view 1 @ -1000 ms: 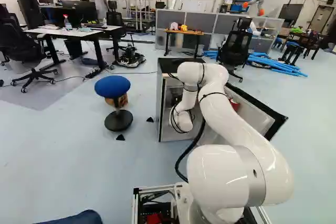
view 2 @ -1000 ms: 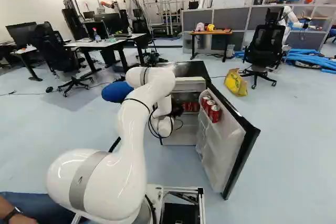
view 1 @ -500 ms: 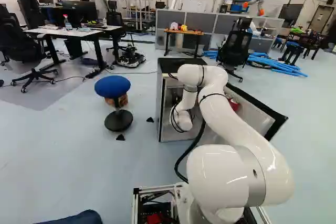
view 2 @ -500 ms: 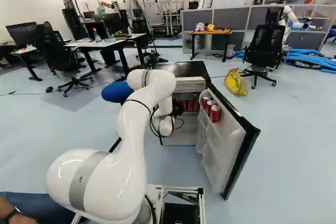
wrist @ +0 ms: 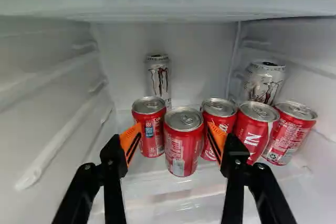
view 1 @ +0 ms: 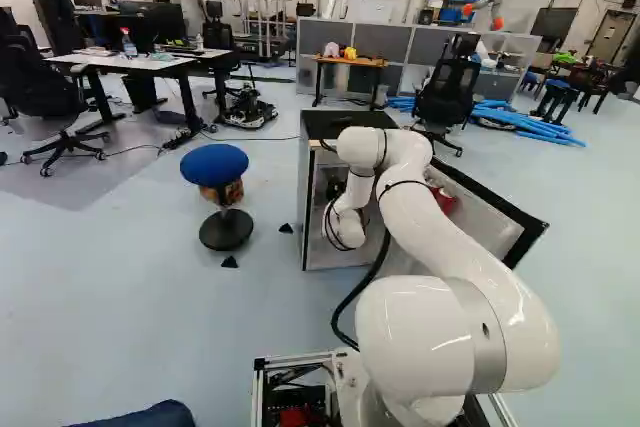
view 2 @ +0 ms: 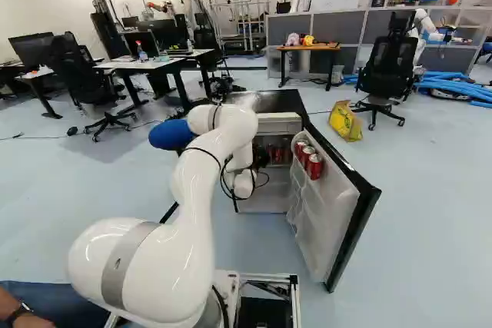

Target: Grab a drink from the fridge

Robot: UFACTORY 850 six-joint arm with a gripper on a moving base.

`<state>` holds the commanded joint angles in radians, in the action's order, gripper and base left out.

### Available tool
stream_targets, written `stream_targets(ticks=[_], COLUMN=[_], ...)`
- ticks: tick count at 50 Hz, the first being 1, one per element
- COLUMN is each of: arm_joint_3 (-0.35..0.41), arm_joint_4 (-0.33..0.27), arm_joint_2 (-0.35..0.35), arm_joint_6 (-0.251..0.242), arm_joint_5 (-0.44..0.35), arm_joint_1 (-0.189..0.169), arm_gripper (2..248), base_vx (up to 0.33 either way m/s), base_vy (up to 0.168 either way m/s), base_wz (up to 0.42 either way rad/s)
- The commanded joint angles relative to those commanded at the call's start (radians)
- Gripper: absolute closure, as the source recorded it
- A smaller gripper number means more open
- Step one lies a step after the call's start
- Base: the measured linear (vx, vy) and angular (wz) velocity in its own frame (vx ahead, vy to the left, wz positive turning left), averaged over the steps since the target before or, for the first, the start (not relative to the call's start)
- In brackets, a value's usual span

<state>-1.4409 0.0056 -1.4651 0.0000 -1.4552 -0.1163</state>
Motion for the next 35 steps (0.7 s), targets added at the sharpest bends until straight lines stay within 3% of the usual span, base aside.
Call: stream_targets(ticks=[16,17,21,22,27,28,35], arm_joint_3=[-0.015,-0.015,-0.015,-0.015,-0.015,-0.015,-0.015], arm_joint_4=[0.0,0.0,0.0,0.0,0.0,0.0,0.0], arm_joint_2=[-0.008,-0.008,-0.008,-0.008,-0.008,-0.008,-0.008], arm_joint_6=[0.0,0.0,0.0,0.0,0.0,0.0,0.0], arm_joint_5=[0.0,0.0,0.0,0.0,0.0,0.0,0.0], arm_joint_1=[0.001,0.001,0.001,0.001,0.001,0.001,0.001], arm_gripper=[69,91,91,130,130,155,156], base_vx=[0.0,0.0,0.0,0.0,0.0,0.0,0.0], base_vy=[0.0,0.0,0.0,0.0,0.0,0.0,0.0], base_wz=[0.0,0.0,0.0,0.0,0.0,0.0,0.0])
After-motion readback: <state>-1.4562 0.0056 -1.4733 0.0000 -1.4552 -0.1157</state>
